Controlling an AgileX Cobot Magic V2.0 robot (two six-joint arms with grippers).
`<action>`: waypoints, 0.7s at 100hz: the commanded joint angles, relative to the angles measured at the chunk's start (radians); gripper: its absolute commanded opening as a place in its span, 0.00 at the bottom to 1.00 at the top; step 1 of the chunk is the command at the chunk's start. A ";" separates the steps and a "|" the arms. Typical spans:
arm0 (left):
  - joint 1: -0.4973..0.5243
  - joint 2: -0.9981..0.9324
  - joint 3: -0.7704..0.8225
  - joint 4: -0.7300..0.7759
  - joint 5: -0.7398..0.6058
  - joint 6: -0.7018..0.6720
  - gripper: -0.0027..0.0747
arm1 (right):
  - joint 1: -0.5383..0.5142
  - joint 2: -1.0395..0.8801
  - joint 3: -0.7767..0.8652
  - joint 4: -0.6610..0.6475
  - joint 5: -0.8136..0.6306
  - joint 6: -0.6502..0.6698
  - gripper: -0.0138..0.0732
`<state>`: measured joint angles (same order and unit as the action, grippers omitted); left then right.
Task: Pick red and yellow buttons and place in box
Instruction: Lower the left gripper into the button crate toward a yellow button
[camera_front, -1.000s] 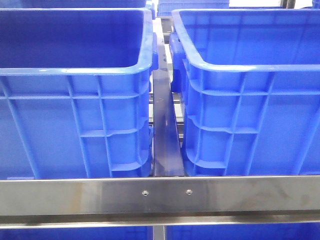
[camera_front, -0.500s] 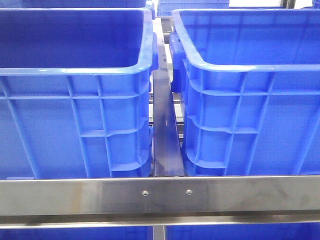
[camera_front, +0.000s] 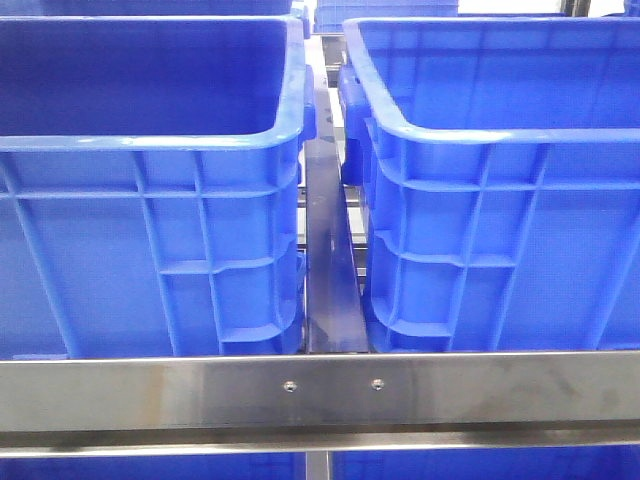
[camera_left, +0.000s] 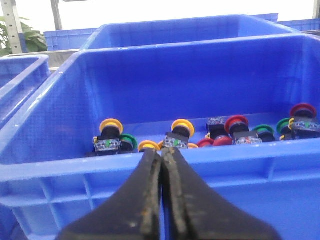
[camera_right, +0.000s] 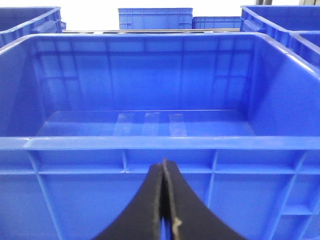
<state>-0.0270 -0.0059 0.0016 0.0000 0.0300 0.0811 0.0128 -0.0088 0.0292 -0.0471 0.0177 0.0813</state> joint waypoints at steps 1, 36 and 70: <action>-0.005 -0.030 0.033 0.000 -0.103 -0.001 0.01 | 0.002 -0.025 -0.017 -0.011 -0.083 -0.003 0.09; -0.006 0.079 -0.208 -0.017 0.067 -0.013 0.01 | 0.002 -0.025 -0.017 -0.011 -0.083 -0.003 0.09; -0.006 0.384 -0.469 -0.038 0.241 -0.013 0.18 | 0.002 -0.025 -0.017 -0.011 -0.083 -0.003 0.09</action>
<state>-0.0270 0.2912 -0.3891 -0.0260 0.3221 0.0770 0.0128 -0.0088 0.0292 -0.0471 0.0177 0.0813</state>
